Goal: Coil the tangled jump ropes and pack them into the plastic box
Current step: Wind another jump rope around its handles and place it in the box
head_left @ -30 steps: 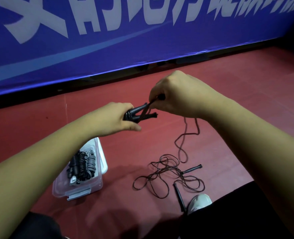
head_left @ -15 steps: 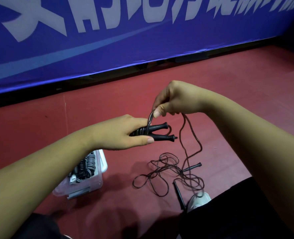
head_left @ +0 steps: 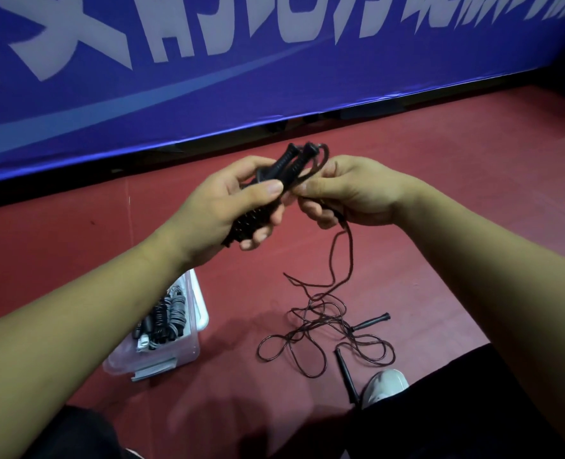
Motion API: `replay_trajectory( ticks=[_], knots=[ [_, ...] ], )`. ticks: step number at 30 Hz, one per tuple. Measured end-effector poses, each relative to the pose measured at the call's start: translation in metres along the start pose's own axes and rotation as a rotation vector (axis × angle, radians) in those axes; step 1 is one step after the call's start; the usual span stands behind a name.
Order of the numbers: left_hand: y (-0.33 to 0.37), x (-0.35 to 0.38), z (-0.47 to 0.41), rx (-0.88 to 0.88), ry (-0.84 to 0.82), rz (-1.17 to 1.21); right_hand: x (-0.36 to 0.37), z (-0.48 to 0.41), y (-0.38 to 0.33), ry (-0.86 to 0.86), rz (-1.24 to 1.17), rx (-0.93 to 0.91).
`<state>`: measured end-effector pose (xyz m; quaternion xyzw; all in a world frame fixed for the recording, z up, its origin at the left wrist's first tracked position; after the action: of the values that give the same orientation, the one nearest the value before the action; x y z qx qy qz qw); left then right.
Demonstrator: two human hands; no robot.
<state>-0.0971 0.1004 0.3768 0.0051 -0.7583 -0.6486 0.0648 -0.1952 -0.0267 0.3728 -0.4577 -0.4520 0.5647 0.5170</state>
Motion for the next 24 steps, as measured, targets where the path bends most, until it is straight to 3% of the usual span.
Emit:
replay_trajectory(
  ticks=[6,14,19,24],
  knots=[
    [-0.005,-0.025,-0.006,-0.061,0.197,0.107,-0.003,0.001,-0.001,0.212,0.225,0.027],
    [-0.014,-0.052,-0.007,-0.192,0.386,0.08,-0.006,0.015,-0.033,0.42,0.858,0.065],
    [-0.018,-0.062,-0.006,-0.223,0.397,-0.06,0.003,0.018,-0.048,0.409,1.002,0.03],
    [-0.012,-0.065,-0.005,-0.176,0.333,-0.062,0.005,0.021,-0.05,0.438,0.867,0.023]
  ],
)
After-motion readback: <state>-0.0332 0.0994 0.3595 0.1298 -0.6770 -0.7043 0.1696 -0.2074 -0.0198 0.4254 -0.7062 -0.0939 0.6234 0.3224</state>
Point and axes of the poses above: each hand's wrist, its own z-axis away from the middle knuckle, its own x-axis out of the palm, y = z × x, the point moved 5 cm from there along -z, towards the middle knuckle, and after that the axes turned 6 degrees about -y, right-handed, at the moved point
